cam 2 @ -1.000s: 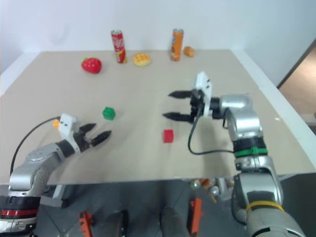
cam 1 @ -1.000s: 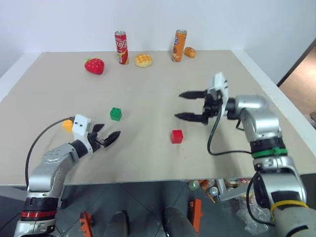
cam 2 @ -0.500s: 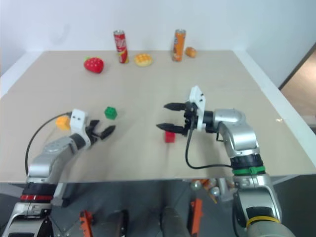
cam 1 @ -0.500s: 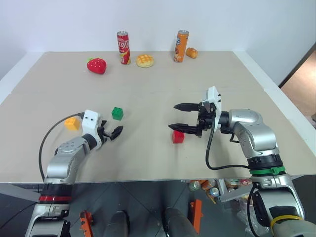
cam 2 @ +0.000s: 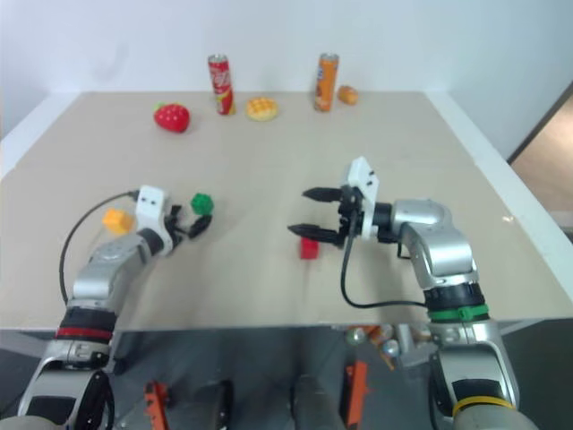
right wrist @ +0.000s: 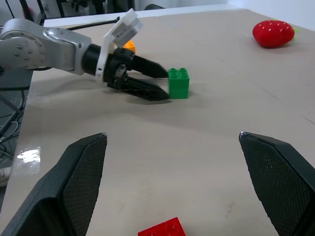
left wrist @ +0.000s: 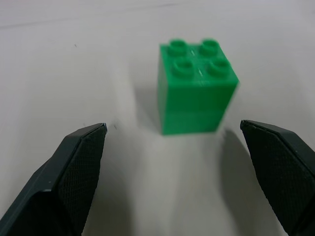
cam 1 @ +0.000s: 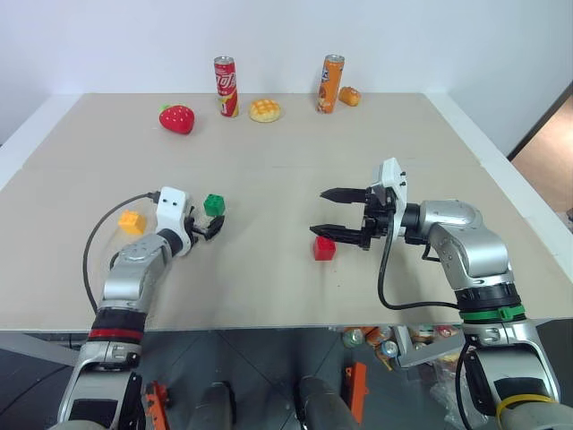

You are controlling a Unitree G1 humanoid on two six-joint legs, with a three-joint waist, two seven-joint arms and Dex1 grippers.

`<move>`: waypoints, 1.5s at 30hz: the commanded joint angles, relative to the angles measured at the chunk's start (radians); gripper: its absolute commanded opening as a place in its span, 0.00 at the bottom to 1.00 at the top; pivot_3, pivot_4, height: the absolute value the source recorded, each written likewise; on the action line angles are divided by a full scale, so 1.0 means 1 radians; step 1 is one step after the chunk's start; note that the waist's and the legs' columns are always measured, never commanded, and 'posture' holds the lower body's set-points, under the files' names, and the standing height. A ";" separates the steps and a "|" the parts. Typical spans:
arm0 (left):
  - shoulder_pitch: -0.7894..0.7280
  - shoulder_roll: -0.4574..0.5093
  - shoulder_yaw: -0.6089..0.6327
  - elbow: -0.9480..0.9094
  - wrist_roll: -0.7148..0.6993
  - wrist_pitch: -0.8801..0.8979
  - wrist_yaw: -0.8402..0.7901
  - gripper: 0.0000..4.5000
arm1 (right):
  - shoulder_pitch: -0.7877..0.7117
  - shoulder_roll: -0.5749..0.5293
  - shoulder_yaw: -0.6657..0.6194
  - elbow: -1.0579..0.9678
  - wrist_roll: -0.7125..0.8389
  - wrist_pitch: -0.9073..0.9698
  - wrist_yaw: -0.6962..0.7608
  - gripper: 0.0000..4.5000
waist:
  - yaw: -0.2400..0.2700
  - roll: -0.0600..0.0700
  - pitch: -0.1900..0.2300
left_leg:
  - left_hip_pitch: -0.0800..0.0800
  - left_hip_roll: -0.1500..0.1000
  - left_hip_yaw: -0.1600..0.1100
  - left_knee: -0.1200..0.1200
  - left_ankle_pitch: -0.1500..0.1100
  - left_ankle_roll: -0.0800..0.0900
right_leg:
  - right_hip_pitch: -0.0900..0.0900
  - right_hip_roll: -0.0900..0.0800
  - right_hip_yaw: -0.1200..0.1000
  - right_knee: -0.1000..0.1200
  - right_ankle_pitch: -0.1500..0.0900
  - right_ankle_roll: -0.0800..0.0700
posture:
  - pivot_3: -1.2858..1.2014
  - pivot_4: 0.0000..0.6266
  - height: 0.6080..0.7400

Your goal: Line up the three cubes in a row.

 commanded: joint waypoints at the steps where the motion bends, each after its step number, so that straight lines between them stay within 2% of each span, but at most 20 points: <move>1: -0.050 -0.010 0.015 0.049 0.015 -0.055 0.012 1.00 | -0.005 -0.014 -0.025 -0.037 0.018 -0.007 -0.005 0.99 | 0.000 0.000 0.000 | 0.000 0.000 0.000 0.000 0.000 0.000 | 0.000 0.000 0.000 0.000 0.000 0.000 | 0.52 0.24 1.00; 7: -0.080 -0.026 0.010 0.088 0.024 -0.080 0.008 1.00 | -0.004 -0.014 -0.021 -0.034 0.017 -0.008 -0.006 0.99 | 0.000 0.000 0.000 | -0.001 0.000 0.000 0.000 0.000 0.000 | -0.001 0.000 0.000 0.000 0.000 0.001 | 0.52 0.24 1.00; 11: -0.072 -0.033 0.016 0.072 0.015 -0.095 -0.006 0.75 | -0.003 -0.017 -0.023 -0.033 0.016 -0.009 -0.007 1.00 | 0.000 0.000 0.000 | -0.001 0.000 -0.001 0.000 0.000 0.000 | 0.000 0.000 0.000 0.000 0.000 0.001 | 0.52 0.24 1.00; 14: -0.070 -0.032 0.016 0.071 0.017 -0.098 -0.008 0.50 | -0.001 -0.019 -0.025 -0.033 0.016 -0.009 -0.009 1.00 | 0.000 0.000 0.000 | -0.001 0.000 -0.001 0.000 0.000 0.000 | 0.000 0.000 0.000 0.000 0.000 0.001 | 0.52 0.24 1.00; 17: -0.074 -0.032 0.017 0.075 0.017 -0.096 -0.006 0.30 | 0.000 -0.019 -0.025 -0.033 0.016 -0.009 -0.009 1.00 | 0.000 0.000 0.000 | -0.001 0.000 -0.001 0.000 0.000 0.000 | 0.000 0.000 0.000 0.000 0.000 0.000 | 0.52 0.24 1.00; 24: -0.082 -0.017 0.010 0.079 0.002 -0.092 -0.068 0.29 | -0.002 -0.022 -0.021 -0.032 0.016 -0.009 -0.011 1.00 | 0.000 0.000 0.000 | -0.001 0.000 -0.001 0.000 0.000 0.000 | 0.000 0.000 0.000 0.000 0.000 0.001 | 0.52 0.24 1.00; 27: -0.062 0.015 -0.009 0.015 -0.048 -0.115 -0.245 0.29 | -0.004 -0.024 -0.019 -0.030 0.015 -0.009 -0.009 1.00 | 0.000 0.000 0.000 | -0.001 0.000 -0.001 0.000 0.000 0.000 | 0.000 0.000 0.000 0.000 0.000 0.001 | 0.52 0.24 1.00; 33: -0.035 0.146 -0.082 -0.060 -0.114 -0.182 -0.666 0.29 | -0.011 -0.037 -0.020 -0.028 0.015 -0.007 -0.005 1.00 | -0.003 0.000 0.000 | -0.001 0.000 -0.001 -0.001 0.000 0.000 | -0.001 0.000 -0.001 0.000 -0.001 0.000 | 0.52 0.24 1.00; 39: -0.093 0.186 -0.168 0.065 -0.065 -0.289 -0.894 0.29 | 0.019 -0.067 -0.040 -0.082 0.038 0.020 -0.010 1.00 | -0.001 0.000 0.000 | -0.001 0.000 -0.001 -0.001 0.000 0.000 | -0.001 0.000 -0.001 0.000 -0.001 -0.001 | 0.52 0.24 1.00; 41: -0.120 0.173 -0.194 0.125 -0.036 -0.337 -0.927 0.29 | 0.037 -0.086 -0.050 -0.107 0.051 0.035 -0.008 1.00 | 0.002 0.000 0.000 | -0.001 0.000 -0.001 -0.001 0.000 0.000 | -0.001 0.000 -0.001 0.000 -0.001 -0.001 | 0.52 0.24 1.00; 45: -0.219 0.103 -0.249 0.291 0.018 -0.451 -0.993 0.29 | 0.136 -0.189 -0.111 -0.202 0.115 0.089 0.038 1.00 | 0.014 0.000 0.000 | -0.003 -0.001 -0.001 0.000 0.000 0.000 | -0.001 -0.001 -0.001 -0.001 -0.002 0.000 | 0.52 0.24 1.00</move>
